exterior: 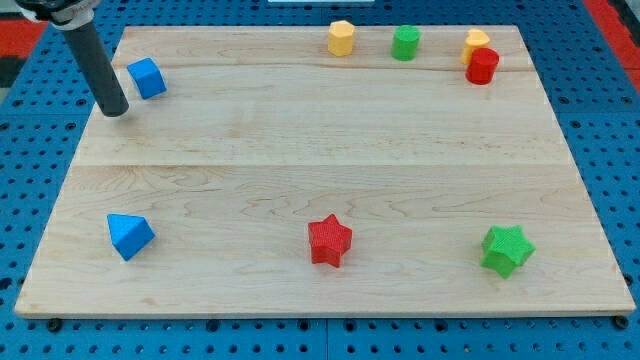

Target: Move the blue cube up and right

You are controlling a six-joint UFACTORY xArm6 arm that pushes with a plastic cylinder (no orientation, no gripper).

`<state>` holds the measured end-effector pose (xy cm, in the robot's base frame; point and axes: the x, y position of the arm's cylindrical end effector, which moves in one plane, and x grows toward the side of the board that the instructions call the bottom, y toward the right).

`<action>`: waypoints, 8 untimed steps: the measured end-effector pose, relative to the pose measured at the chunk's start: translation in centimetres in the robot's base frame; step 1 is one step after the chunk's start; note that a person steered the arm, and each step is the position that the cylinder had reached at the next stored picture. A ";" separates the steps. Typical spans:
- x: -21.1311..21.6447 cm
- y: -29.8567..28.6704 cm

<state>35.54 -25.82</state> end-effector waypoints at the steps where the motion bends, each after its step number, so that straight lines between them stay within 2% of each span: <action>1: -2.3 0.0; 2: -4.6 -0.6; 5: -6.7 1.4; 6: -6.7 5.4; 8: -6.7 9.7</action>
